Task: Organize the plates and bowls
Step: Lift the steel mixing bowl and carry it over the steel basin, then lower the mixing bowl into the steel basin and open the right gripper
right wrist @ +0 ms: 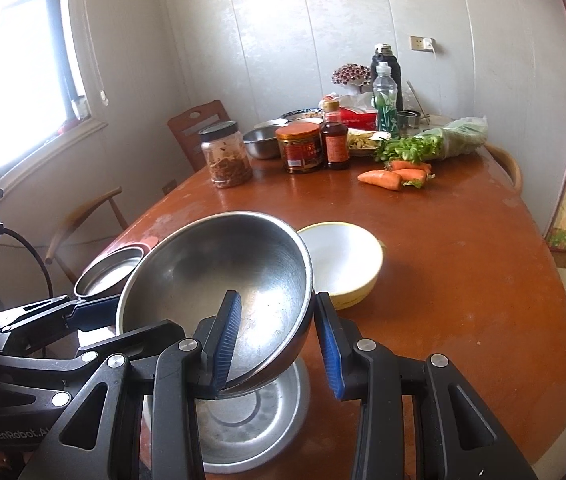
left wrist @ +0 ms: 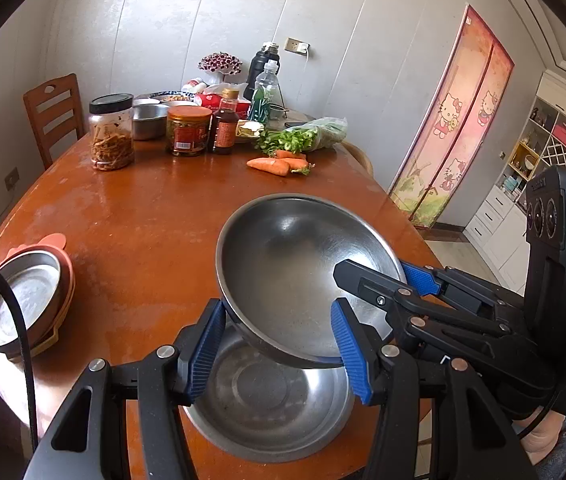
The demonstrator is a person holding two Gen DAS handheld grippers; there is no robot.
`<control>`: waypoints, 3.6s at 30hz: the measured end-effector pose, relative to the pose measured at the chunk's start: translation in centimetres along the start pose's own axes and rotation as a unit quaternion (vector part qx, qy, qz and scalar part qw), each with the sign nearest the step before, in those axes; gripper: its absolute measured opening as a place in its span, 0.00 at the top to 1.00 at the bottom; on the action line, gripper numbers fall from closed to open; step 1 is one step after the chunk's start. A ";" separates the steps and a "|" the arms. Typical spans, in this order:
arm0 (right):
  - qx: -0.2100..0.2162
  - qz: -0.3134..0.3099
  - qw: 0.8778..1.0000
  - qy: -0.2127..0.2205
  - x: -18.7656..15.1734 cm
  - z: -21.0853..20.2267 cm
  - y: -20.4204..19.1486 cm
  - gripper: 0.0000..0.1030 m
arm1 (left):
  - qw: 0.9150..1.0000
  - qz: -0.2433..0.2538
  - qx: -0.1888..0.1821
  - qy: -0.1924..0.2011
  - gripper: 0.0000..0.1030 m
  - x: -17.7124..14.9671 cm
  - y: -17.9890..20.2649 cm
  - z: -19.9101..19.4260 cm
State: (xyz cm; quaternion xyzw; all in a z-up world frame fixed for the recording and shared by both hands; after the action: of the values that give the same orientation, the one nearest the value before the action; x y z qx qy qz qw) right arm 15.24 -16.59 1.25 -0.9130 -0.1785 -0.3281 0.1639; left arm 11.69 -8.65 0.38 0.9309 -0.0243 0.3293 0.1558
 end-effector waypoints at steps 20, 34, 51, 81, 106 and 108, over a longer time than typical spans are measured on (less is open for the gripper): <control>0.012 -0.002 1.000 -0.004 -3.3 0.8 -2.7 0.61 | 1.000 -0.008 0.008 -0.006 0.47 -4.1 -2.2 -0.5; 0.005 0.001 1.000 -0.014 -5.1 1.5 -2.7 0.61 | 1.000 -0.012 0.000 -0.021 0.47 -5.6 -2.3 0.6; -0.010 0.020 0.999 -0.034 -7.2 2.6 -0.8 0.61 | 0.999 -0.003 -0.005 -0.050 0.47 -6.4 -1.7 3.2; -0.029 -0.002 0.999 -0.016 -6.7 3.1 -1.3 0.59 | 0.999 -0.009 -0.013 -0.039 0.47 -6.4 -2.7 3.0; -0.005 0.048 0.999 -0.004 -4.4 2.7 0.5 0.53 | 0.999 -0.014 -0.030 -0.014 0.46 -3.5 -3.6 2.3; -0.008 0.058 0.998 -0.008 -3.8 3.1 1.3 0.53 | 0.999 -0.015 -0.027 -0.015 0.46 -2.6 -3.8 2.6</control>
State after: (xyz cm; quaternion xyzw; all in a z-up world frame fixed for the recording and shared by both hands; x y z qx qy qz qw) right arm 14.74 -17.32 -3.79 -0.9257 -0.1236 -0.3125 0.1737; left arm 11.74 -5.99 -4.19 0.9315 -0.0217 0.3122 0.1856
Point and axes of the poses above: each gripper's, at about its wrist camera, not at the fingertips, and z roughly the way its jaws point, y to its right, x to its top, the point moved 10 cm from there along z, roughly the way its jaws point, and after that the axes turned 7 degrees about -y, right-handed, at the moved point
